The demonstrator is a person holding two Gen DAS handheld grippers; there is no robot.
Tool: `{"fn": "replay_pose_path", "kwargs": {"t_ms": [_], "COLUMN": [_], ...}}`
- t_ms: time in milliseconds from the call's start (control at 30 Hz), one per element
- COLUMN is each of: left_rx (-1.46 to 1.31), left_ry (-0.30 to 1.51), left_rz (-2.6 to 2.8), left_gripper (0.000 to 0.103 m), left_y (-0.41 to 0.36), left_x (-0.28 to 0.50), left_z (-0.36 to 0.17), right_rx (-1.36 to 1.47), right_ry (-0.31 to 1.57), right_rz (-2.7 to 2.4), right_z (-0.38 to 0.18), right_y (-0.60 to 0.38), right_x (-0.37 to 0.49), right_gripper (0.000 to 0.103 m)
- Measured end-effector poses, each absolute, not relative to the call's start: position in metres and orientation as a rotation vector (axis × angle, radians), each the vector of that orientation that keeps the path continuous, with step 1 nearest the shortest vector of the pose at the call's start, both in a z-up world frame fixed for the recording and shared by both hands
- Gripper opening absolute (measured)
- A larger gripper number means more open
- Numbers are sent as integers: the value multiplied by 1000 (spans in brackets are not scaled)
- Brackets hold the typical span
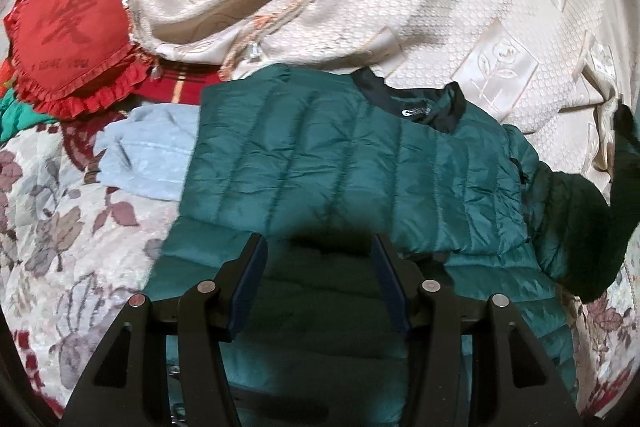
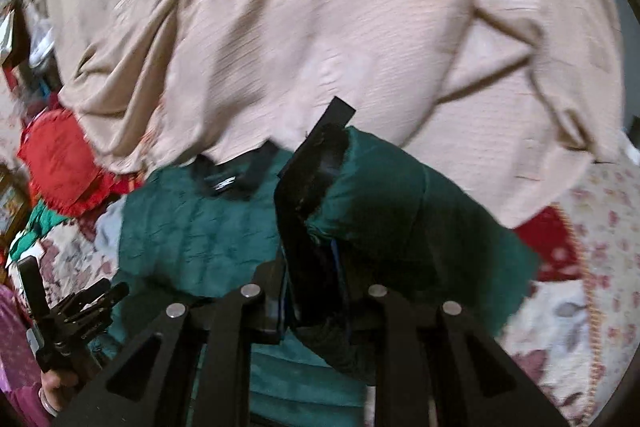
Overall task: Fold large clothes
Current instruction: 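Fold the held sleeve across the jacket body with the right tool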
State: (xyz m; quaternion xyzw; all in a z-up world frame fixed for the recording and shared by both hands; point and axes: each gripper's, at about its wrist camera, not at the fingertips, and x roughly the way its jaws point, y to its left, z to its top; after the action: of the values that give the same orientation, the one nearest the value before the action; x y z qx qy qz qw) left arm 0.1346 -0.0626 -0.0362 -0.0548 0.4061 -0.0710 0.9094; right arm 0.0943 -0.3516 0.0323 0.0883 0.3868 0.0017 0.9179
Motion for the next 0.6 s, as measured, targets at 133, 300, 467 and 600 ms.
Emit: {"fn": "replay_pose_path", "kwargs": {"t_ms": [133, 300, 467, 600], "left_rx": [-140, -174, -201, -225], "left_ry": [837, 843, 854, 863], "left_rz": [-127, -103, -84, -65], "left_gripper": [36, 36, 36, 36], "left_y": [-44, -23, -1, 15], "left_x": [134, 136, 140, 146], "left_z": [-37, -41, -48, -55], "right_rx": [207, 202, 226, 260], "right_ry": [821, 842, 878, 918], "right_rz": [88, 183, 275, 338], "right_z": [18, 1, -25, -52], "right_y": [-307, -252, -203, -170], "right_x": [119, 152, 193, 218], "right_gripper": [19, 19, 19, 19]}}
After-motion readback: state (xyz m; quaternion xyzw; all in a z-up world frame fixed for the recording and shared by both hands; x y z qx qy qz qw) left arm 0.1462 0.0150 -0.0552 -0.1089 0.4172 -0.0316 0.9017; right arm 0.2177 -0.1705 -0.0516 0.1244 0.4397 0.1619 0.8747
